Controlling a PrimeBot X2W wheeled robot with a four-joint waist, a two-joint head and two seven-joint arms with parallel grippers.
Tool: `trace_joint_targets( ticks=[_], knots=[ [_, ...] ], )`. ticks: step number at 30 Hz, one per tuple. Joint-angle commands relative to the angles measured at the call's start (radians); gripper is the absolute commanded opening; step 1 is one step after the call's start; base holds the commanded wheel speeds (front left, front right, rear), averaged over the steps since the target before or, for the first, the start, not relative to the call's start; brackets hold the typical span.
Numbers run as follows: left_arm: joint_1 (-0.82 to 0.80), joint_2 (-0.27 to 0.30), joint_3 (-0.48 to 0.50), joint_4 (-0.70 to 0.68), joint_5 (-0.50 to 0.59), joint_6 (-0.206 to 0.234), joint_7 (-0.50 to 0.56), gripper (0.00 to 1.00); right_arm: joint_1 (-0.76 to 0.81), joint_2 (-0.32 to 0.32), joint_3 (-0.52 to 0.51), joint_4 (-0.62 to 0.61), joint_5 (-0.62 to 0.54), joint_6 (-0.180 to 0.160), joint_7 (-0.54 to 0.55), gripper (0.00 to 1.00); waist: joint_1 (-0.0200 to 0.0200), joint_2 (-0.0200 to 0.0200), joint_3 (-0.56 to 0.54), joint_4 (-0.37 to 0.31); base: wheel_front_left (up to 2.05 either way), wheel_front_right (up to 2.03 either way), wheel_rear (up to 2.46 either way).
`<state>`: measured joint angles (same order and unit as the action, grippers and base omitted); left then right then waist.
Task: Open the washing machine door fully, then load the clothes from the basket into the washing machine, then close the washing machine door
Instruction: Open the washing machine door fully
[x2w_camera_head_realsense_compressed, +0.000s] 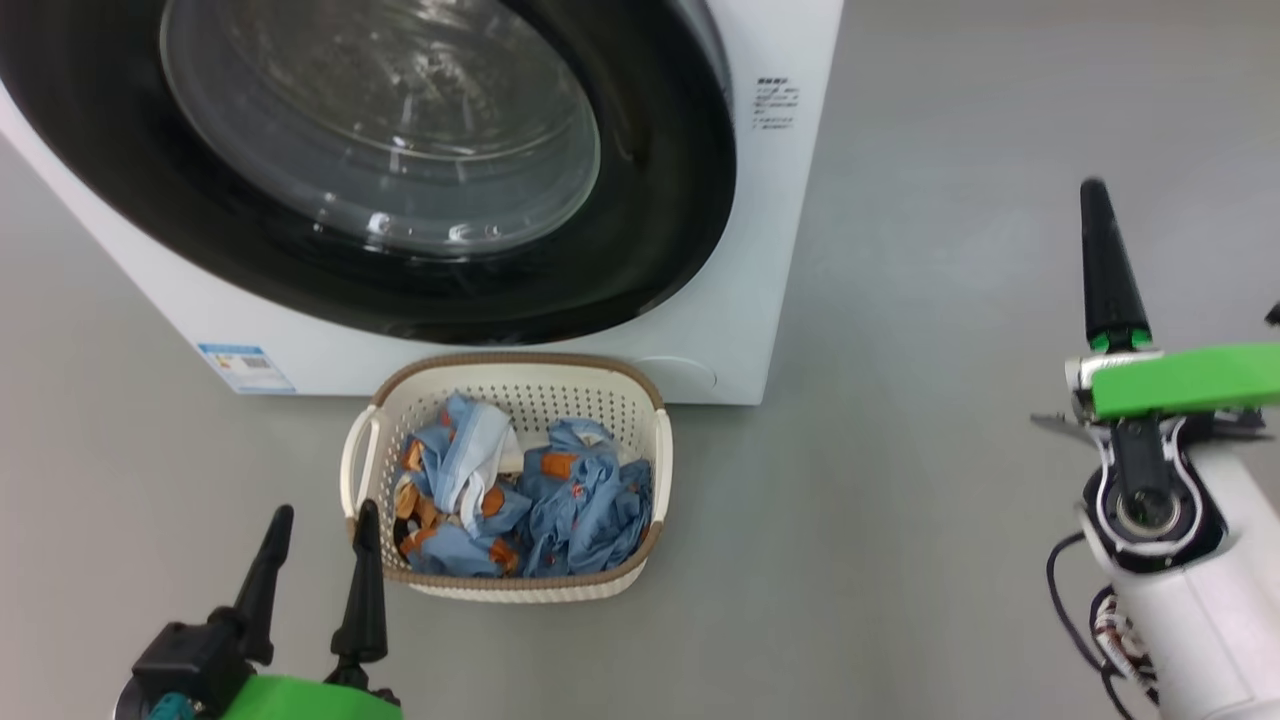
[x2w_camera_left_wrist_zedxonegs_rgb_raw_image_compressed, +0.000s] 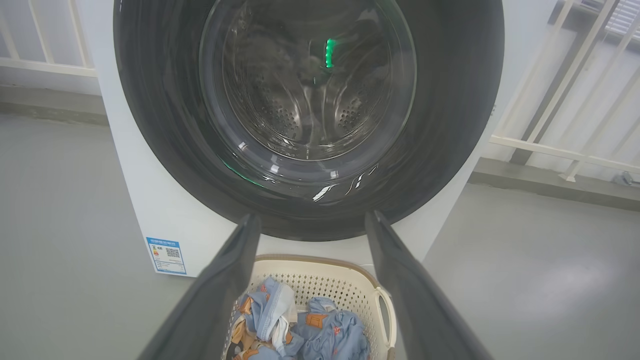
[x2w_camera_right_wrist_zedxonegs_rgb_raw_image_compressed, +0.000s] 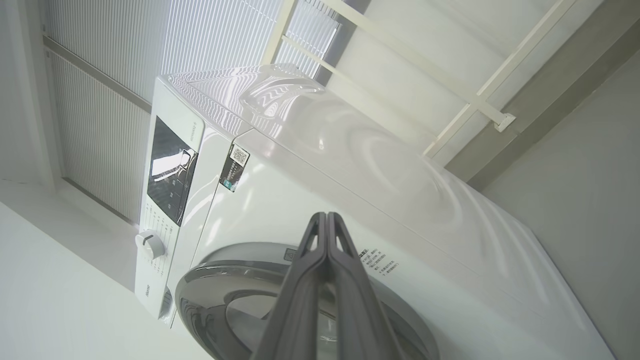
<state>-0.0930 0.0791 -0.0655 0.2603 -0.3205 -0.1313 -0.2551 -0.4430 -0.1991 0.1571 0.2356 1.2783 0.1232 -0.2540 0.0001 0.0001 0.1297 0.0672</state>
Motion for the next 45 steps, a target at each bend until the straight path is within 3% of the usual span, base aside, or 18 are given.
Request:
trace_joint_targets(
  ticks=[1, 10, 15, 22, 35, 45],
  knots=[
    [-0.044, 0.012, 0.025, -0.025, -0.007, 0.001, -0.007, 1.00, -0.048, -0.021, 0.040, -0.037, 0.051, 0.008, -0.007, 0.00, -0.0001, -0.0001, 0.039, 0.027, 0.00, 0.00, 0.00],
    [-0.099, 0.009, 0.007, -0.030, -0.021, 0.001, -0.007, 1.00, -0.221, -0.141, 0.107, -0.037, 0.252, 0.008, 0.105, 0.00, -0.0001, -0.0001, 0.132, 0.065, 0.00, 0.00, 0.00],
    [-0.132, 0.007, -0.006, -0.034, -0.027, 0.001, -0.007, 1.00, -0.324, -0.170, 0.116, -0.016, 0.287, 0.008, 0.177, 0.00, -0.0001, -0.0001, 0.184, 0.084, 0.00, 0.00, 0.00],
    [-0.179, 0.000, -0.035, -0.033, -0.039, 0.001, -0.007, 1.00, -0.421, -0.186, 0.118, -0.009, 0.381, 0.008, 0.409, 0.00, -0.0001, -0.0001, 0.253, 0.122, 0.00, 0.00, 0.00],
    [-0.230, -0.011, -0.062, -0.031, -0.057, 0.001, -0.007, 1.00, -0.538, -0.183, 0.083, 0.064, 0.390, 0.008, 0.677, 0.00, -0.0001, -0.0001, 0.342, 0.168, 0.00, 0.00, 0.00],
    [-0.254, -0.019, -0.086, -0.033, -0.069, 0.001, -0.007, 1.00, -0.616, -0.175, 0.079, 0.110, 0.345, 0.008, 0.751, 0.00, -0.0001, -0.0001, 0.395, 0.197, 0.00, 0.00, 0.00]
  ],
)
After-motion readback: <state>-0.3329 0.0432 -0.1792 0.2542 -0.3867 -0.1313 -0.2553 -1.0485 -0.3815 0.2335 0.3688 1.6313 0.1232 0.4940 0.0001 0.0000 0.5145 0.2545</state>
